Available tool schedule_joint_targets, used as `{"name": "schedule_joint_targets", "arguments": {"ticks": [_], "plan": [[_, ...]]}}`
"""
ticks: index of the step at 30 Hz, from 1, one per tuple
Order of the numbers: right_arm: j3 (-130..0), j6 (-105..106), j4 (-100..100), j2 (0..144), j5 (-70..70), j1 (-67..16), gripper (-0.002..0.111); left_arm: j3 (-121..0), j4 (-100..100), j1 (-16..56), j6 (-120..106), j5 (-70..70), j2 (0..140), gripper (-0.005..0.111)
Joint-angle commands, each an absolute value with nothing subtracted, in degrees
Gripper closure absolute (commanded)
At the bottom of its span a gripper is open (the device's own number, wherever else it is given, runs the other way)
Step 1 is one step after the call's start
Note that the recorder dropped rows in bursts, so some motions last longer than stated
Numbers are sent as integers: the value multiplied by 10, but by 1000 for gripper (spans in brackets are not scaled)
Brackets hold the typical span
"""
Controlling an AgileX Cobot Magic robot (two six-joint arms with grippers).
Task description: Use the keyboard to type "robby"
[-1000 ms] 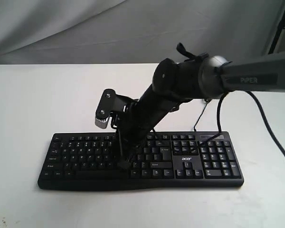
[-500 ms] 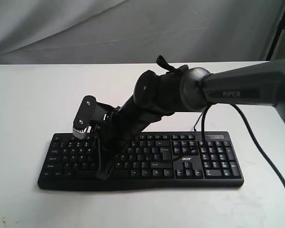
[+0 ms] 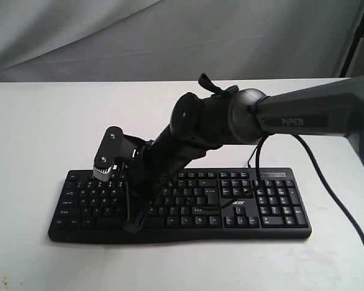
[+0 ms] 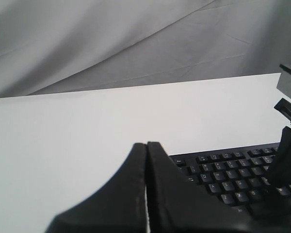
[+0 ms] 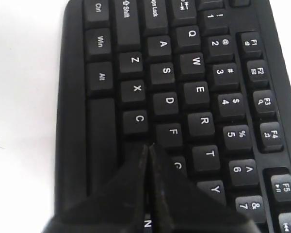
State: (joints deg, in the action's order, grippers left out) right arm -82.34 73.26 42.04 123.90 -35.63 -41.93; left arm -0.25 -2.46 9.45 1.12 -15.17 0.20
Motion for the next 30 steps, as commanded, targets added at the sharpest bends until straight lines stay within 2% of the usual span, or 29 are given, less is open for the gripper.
{"name": "schedule_joint_targets", "arguments": {"ticks": [1,30], "plan": [[-821,730,413,1236,-364,-421,108,0,-27,98,13,-149,0,107],[-821,726,396,1236,-370,-421,108,0,-27,98,13,-149,0,107]]}}
